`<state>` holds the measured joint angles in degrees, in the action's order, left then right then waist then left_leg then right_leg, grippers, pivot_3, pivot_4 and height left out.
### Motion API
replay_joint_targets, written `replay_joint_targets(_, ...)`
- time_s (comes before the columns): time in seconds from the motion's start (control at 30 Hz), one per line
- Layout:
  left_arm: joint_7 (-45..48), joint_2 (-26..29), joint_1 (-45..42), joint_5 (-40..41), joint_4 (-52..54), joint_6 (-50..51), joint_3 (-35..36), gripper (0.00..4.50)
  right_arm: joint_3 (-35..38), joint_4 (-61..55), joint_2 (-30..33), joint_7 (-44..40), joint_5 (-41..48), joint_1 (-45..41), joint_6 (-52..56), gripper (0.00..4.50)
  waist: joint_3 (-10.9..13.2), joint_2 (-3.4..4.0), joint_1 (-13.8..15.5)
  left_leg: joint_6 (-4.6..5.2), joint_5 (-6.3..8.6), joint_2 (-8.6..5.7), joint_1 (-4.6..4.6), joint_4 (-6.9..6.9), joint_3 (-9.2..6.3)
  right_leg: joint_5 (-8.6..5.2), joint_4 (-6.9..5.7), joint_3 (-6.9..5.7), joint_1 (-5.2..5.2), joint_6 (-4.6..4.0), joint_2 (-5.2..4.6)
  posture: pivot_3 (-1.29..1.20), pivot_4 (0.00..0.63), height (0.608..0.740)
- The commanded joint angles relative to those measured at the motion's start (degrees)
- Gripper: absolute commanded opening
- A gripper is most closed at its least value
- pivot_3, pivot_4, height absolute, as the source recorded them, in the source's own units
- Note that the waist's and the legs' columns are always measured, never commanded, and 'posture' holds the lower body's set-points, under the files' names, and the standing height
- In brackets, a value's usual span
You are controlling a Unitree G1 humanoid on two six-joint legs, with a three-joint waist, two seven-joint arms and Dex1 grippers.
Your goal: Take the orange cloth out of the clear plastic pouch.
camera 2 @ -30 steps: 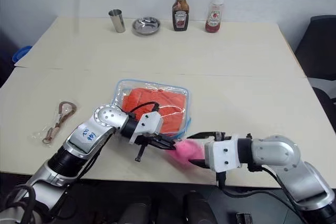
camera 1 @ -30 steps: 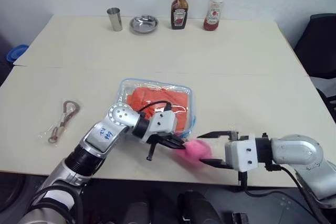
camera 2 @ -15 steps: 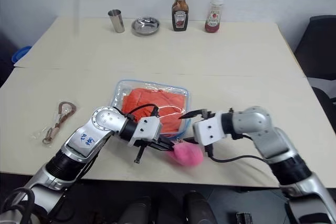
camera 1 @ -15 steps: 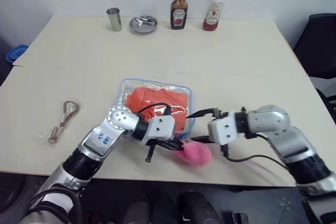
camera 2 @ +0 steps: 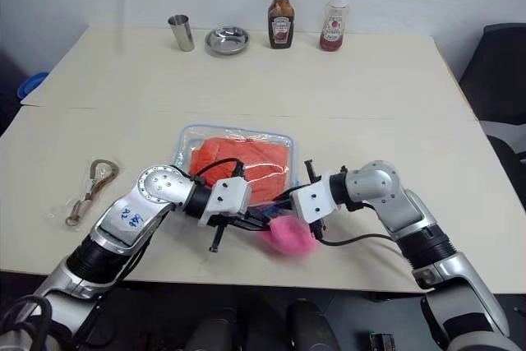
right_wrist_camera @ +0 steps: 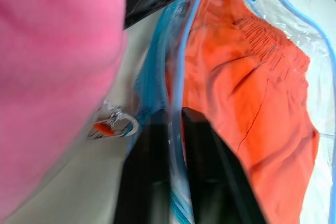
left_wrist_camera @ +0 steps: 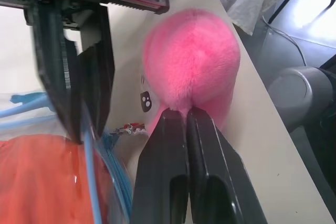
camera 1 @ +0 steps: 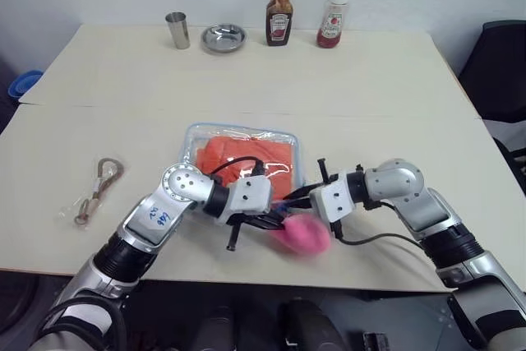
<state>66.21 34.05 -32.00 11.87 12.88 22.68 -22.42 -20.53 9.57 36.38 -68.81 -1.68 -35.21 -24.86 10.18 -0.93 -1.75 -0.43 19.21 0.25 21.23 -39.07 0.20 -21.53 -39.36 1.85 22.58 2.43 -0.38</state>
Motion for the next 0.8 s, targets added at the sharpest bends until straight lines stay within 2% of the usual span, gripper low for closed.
replay_joint_targets(0.03, -0.40, 1.06, 0.71, 0.51, 1.91, 0.74, 1.85, 0.00, 0.75, 0.48, -0.15, 0.16, 0.33, -1.61, -1.22, 0.01, 0.00, 0.00, 0.02, 0.00, 0.00, 0.00, 0.00, 0.00, 0.00, 0.00, 0.01, 0.00, 0.00, 0.00, -0.01, 0.00, 0.150, 0.740)
replay_joint_targets(0.13, -0.58, 2.62, 1.69, 2.28, 3.14, 2.77, 4.53, 0.00, 0.76, 2.52, -0.26, 0.93, -1.08, -2.35, -1.88, 0.01, 0.00, 0.00, 0.03, 0.00, 0.00, 0.00, 0.01, -0.01, 0.00, 0.00, 0.00, 0.00, 0.00, 0.00, -0.01, 0.00, 0.150, 0.740)
replay_joint_targets(0.43, -0.16, 13.02, 11.87, 9.09, 10.85, 8.57, 16.03, 0.00, 2.03, 8.25, 1.62, -1.04, -0.13, -5.23, -4.98, 0.01, 0.01, 0.01, -0.05, 0.00, 0.01, 0.00, 0.01, 0.01, 0.00, 0.00, -0.06, 0.00, 0.03, 0.00, -0.03, 0.00, 0.150, 0.740)
replay_joint_targets(0.73, -5.76, 17.23, 23.93, 13.67, 16.42, 13.37, 28.55, 0.00, 2.65, 10.68, 3.79, -1.91, 0.89, -5.58, -8.04, 0.01, 0.01, 0.02, -0.01, 0.02, 0.03, 0.00, 0.02, 0.02, -0.01, 0.00, -0.01, -0.01, 0.02, -0.01, -0.03, 0.00, 0.150, 0.740)
replay_joint_targets(0.8, -6.79, 18.20, 28.32, 14.04, 16.35, 14.03, 33.60, 0.00, 2.59, 11.25, 4.89, -2.47, 0.83, -5.33, -9.85, 0.01, 0.01, 0.02, -0.05, 0.03, 0.04, 0.01, 0.02, 0.05, -0.01, 0.00, 0.03, -0.01, 0.03, -0.01, -0.03, 0.00, 0.150, 0.740)
